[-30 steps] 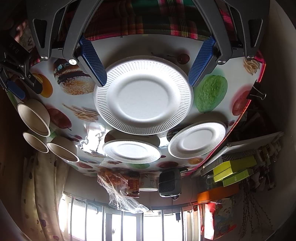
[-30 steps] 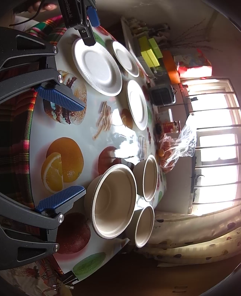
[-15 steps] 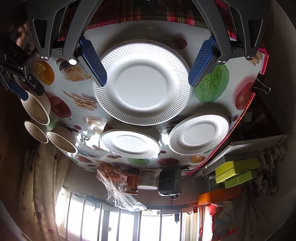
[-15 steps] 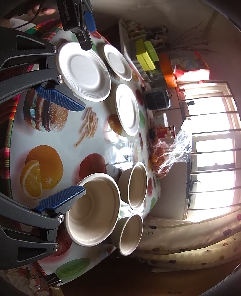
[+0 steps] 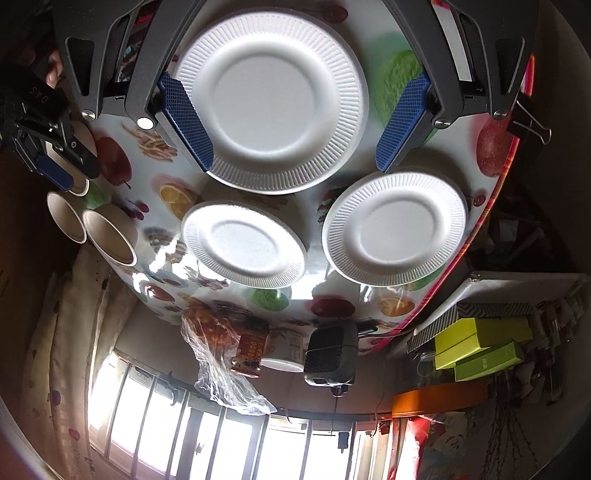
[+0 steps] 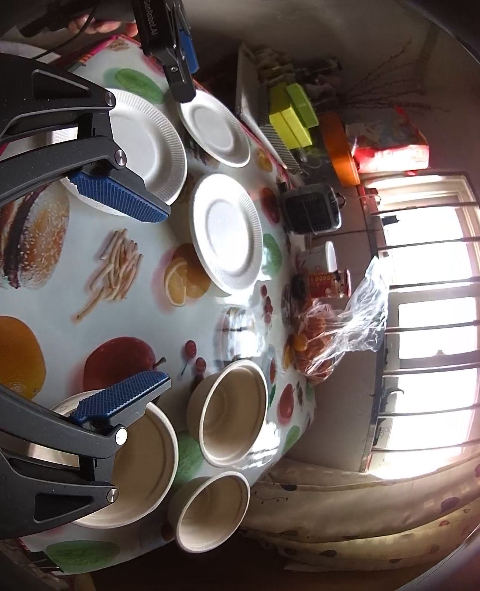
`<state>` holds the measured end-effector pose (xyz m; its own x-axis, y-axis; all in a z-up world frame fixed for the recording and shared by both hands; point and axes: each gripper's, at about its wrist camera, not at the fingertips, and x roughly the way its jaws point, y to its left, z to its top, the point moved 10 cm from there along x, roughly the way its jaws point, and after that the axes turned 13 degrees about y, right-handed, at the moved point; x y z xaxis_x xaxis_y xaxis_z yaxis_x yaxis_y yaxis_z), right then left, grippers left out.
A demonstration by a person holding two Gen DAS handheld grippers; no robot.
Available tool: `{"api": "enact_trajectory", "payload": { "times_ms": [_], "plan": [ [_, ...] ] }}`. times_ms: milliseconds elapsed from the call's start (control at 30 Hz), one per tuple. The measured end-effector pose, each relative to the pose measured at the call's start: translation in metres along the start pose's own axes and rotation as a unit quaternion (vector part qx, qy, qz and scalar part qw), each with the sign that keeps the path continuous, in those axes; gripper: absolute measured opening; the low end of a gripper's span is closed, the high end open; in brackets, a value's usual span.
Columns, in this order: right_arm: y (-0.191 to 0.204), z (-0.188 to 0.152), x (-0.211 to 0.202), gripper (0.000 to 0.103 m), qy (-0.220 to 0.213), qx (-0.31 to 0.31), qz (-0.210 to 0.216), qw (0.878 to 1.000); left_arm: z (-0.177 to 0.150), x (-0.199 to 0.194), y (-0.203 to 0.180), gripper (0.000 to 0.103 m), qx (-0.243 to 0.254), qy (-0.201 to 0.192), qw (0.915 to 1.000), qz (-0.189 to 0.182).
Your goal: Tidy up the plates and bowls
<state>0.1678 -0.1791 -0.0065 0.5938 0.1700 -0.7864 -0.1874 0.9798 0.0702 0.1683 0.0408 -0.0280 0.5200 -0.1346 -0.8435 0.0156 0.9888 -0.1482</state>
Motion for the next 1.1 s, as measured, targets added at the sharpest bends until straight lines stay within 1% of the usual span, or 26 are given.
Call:
{"api": "enact_trajectory", "payload": {
  "times_ms": [200,333,467,567,700,767,833,900,933,967,1000,1067,1100],
  "plan": [
    [0.005,0.028,0.023,0.083,0.017,0.002,0.016,1.0,0.031,0.01,0.009,0.09,0.0,0.003,1.0,0.001],
    [0.007,0.041,0.043,0.084,0.04,0.002,0.022,0.999,0.047,0.021,0.011,0.09,0.0,0.015,0.9999,-0.006],
    [0.009,0.053,0.059,0.084,0.046,0.002,0.024,0.999,0.059,0.034,0.015,0.09,-0.002,0.026,0.9997,0.001],
    [0.01,0.06,0.071,0.083,0.054,0.006,0.026,0.998,0.067,0.043,0.016,0.086,0.001,0.032,0.9995,0.002],
    [0.011,0.067,0.087,0.083,0.061,0.01,0.031,0.998,0.076,0.058,0.016,0.083,0.005,0.046,0.9989,-0.003],
    [0.011,0.07,0.095,0.083,0.067,0.014,0.033,0.997,0.08,0.067,0.016,0.079,-0.002,0.06,0.9982,-0.009],
    [0.011,0.071,0.104,0.081,0.074,0.018,0.034,0.996,0.084,0.073,0.015,0.078,-0.002,0.063,0.9979,-0.013],
    [0.011,0.072,0.111,0.076,0.078,0.021,0.036,0.996,0.086,0.08,0.014,0.078,0.0,0.067,0.9977,-0.009],
    [0.011,0.072,0.114,0.076,0.081,0.021,0.035,0.996,0.088,0.084,0.013,0.076,0.002,0.071,0.9975,-0.01],
    [0.011,0.072,0.118,0.074,0.084,0.022,0.037,0.996,0.089,0.088,0.013,0.071,0.002,0.076,0.9971,-0.01],
    [0.011,0.072,0.121,0.07,0.088,0.023,0.038,0.995,0.09,0.091,0.012,0.07,0.003,0.081,0.9967,-0.012],
    [0.01,0.071,0.127,0.065,0.095,0.028,0.04,0.994,0.091,0.097,0.013,0.07,0.001,0.086,0.9962,-0.01],
    [0.009,0.071,0.129,0.065,0.096,0.029,0.041,0.994,0.092,0.099,0.014,0.07,0.0,0.088,0.9961,-0.006]
  ]
}}
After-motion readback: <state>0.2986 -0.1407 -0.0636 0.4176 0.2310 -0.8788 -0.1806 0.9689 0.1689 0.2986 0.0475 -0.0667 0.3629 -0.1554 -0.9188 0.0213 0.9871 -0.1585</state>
